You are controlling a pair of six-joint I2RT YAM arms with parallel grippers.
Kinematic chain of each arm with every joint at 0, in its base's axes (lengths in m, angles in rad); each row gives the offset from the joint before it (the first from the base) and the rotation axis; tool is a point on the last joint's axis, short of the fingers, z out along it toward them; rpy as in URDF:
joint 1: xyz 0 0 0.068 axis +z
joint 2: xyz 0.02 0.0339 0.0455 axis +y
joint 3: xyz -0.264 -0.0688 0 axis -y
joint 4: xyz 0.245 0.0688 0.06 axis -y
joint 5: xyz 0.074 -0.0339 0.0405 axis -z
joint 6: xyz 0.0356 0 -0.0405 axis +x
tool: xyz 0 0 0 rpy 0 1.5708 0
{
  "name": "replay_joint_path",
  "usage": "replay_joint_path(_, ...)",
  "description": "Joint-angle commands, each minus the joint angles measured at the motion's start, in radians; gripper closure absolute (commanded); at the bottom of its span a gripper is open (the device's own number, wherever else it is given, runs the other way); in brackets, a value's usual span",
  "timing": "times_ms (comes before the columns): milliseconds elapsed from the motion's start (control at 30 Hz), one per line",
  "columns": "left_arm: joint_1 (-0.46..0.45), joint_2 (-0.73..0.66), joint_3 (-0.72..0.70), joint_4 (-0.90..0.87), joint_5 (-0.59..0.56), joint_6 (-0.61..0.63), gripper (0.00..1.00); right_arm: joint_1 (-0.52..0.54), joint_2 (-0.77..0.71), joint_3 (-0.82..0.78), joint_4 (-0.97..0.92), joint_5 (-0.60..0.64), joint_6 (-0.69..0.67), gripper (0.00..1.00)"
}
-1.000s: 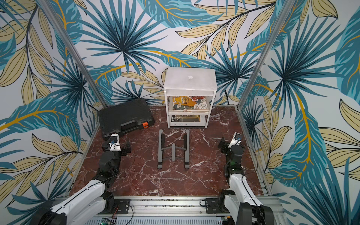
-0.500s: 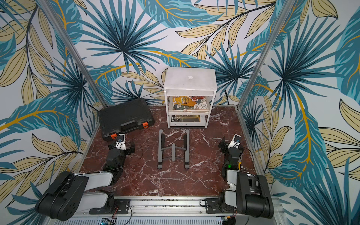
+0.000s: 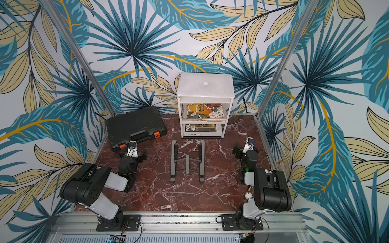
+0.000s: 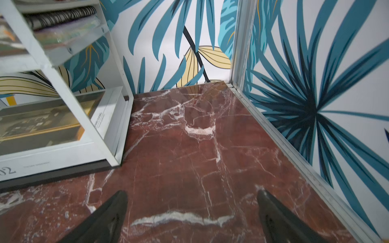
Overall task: Close the laptop lid and set it aside
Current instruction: Reset both arms
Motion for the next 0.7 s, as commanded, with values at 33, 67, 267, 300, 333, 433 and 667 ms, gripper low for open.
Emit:
replay_joint_path(33, 0.091, -0.045, 0.078, -0.213, 0.102, -0.085, 0.00, -0.007, -0.014, -0.033, -0.024, 0.007, 0.006, 0.01)
replay_joint_path(67, 0.101, -0.044, 0.076, -0.204, 0.119, -0.090, 0.00, -0.009, -0.016, -0.046, -0.002, 0.008, 0.010, 0.01)
replay_joint_path(267, 0.102, -0.044, 0.074, -0.202, 0.124, -0.088, 0.00, -0.007, -0.019, -0.030, -0.035, 0.052, 0.017, 0.00)
replay_joint_path(300, 0.102, -0.044, 0.075, -0.202, 0.123, -0.088, 0.00, -0.007, -0.021, -0.031, -0.038, 0.052, 0.018, 0.00)
replay_joint_path(333, 0.101, -0.044, 0.075, -0.202, 0.123, -0.088, 0.00, -0.007, -0.019, -0.031, -0.035, 0.051, 0.016, 0.00)
replay_joint_path(433, 0.102, -0.044, 0.074, -0.202, 0.123, -0.088, 0.00, -0.006, -0.016, 0.001, -0.088, -0.004, -0.003, 0.00)
replay_joint_path(667, 0.102, -0.044, 0.075, -0.203, 0.124, -0.088, 0.00, -0.001, -0.014, 0.007, -0.101, -0.011, -0.014, 0.00)
